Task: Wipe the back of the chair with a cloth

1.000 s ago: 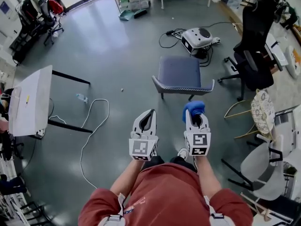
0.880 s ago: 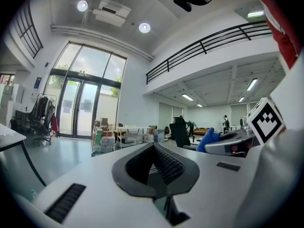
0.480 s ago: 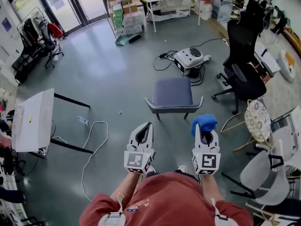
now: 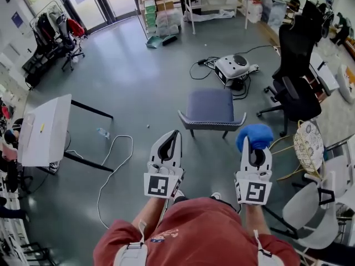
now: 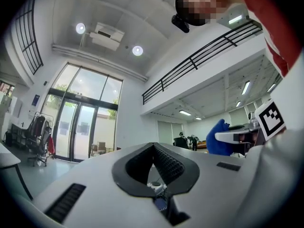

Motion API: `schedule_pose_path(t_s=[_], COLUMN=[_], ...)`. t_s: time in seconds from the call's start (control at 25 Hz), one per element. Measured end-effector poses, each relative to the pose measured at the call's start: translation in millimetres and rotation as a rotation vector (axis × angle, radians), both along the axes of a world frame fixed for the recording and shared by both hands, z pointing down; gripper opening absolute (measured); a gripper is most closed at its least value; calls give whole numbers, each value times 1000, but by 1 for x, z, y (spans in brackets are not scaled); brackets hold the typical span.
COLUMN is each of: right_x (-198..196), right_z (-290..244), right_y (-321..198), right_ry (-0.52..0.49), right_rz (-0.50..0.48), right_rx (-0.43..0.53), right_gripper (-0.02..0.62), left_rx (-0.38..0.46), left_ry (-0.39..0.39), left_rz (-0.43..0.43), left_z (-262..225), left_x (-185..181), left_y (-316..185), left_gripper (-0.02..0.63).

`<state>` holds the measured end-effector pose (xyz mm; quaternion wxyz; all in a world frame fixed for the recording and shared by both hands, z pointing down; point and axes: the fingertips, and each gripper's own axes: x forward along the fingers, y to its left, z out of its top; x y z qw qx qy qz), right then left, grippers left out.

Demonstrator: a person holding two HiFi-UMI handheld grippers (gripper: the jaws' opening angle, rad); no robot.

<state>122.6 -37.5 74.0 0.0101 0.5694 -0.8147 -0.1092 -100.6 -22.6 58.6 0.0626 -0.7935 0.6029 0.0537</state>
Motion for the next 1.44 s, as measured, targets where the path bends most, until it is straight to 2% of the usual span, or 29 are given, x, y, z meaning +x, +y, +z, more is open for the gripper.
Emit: schedule_pose_path(t_s=[0.2,0.36,0.52,0.96,1.12,1.44], right_x=[5,5,1,4,4,5], right_z=[-2,-4,-6,-1,-1,2], right_y=[-3,-6,-10,-14,-12,-13], right_ry=[-22,-26,-28,-20,-12,-23], right_rz=[8,5,-4,3,10,18], right_rx=[1,13,11,-3,0,-9], right_gripper=[63,61,61,61,61,61], left_rx=[59,69,41,42,-4,82], left_ry=[-11,-11,-24,-14,-51,7], left_rz=[-19,-27,-30,-34,-24,-39], left_z=[-12,-14,-6,-7,4,-14], left_x=[1,-1,-3,-1,-2,0], left_y=[2,6,9,10,12,9], left_gripper=[14,14,14,14,14,14])
